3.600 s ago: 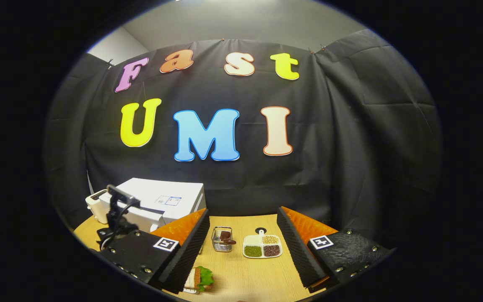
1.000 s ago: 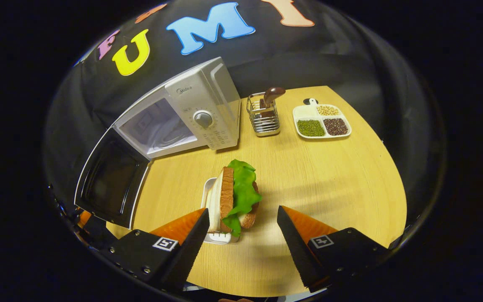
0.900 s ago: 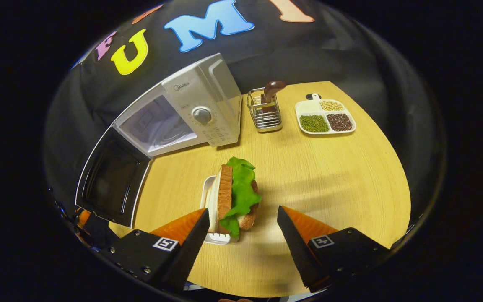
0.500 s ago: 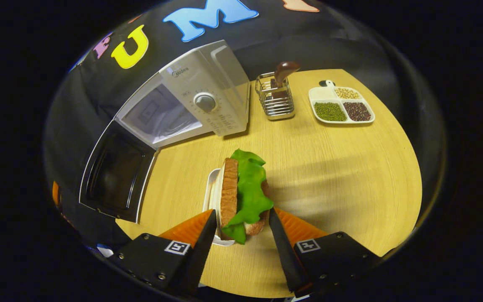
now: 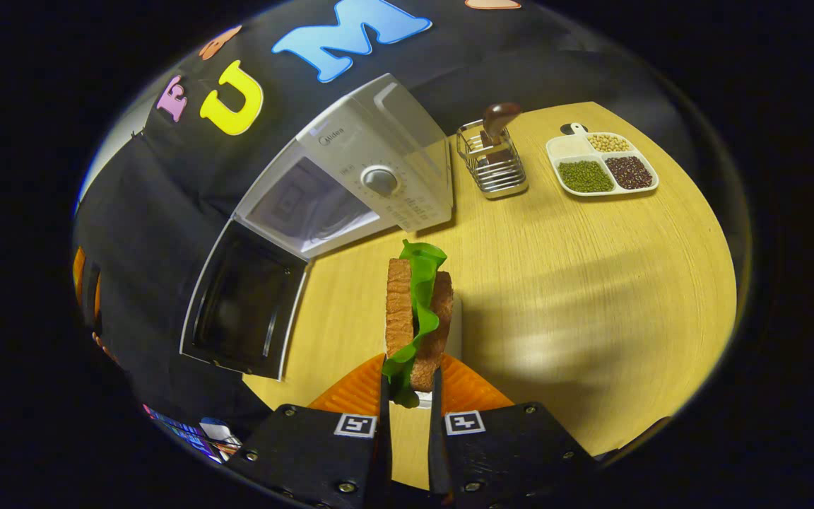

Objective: Open the microwave oven with the left hand, put the food in, and close the microwave oven.

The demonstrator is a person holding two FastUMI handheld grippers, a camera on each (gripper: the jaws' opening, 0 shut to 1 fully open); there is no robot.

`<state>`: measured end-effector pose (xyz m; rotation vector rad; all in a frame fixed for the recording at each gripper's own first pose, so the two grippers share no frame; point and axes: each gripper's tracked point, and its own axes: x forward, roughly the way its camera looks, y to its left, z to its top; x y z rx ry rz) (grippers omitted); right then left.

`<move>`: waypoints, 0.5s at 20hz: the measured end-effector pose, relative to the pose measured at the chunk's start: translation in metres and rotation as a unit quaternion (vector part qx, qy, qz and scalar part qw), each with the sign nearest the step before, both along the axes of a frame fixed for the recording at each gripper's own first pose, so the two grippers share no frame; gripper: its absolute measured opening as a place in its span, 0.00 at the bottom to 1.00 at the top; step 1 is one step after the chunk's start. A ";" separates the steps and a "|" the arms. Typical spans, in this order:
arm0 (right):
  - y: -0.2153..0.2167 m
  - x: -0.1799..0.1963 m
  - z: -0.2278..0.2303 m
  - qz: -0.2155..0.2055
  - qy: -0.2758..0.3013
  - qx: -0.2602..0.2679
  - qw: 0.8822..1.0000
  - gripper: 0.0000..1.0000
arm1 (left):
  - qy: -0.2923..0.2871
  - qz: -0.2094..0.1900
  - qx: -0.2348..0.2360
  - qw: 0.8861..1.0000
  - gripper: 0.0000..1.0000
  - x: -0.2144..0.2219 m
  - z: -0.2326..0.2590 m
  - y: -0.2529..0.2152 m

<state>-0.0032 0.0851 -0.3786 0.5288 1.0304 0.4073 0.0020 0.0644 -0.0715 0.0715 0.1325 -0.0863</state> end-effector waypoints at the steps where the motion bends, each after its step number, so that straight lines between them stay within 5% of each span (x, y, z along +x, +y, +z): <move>1: 0.006 0.002 0.012 -0.007 -0.007 0.016 1.000 0.21 | -0.002 -0.006 -0.002 1.000 0.93 0.003 0.005 -0.002; 2: 0.012 0.002 0.025 -0.015 -0.014 0.031 0.999 0.21 | -0.006 -0.010 -0.005 1.000 1.00 0.006 0.010 -0.001; 10: 0.113 0.029 0.084 -0.096 -0.027 0.189 0.977 0.21 | -0.024 -0.025 -0.040 0.999 0.97 0.006 0.044 0.055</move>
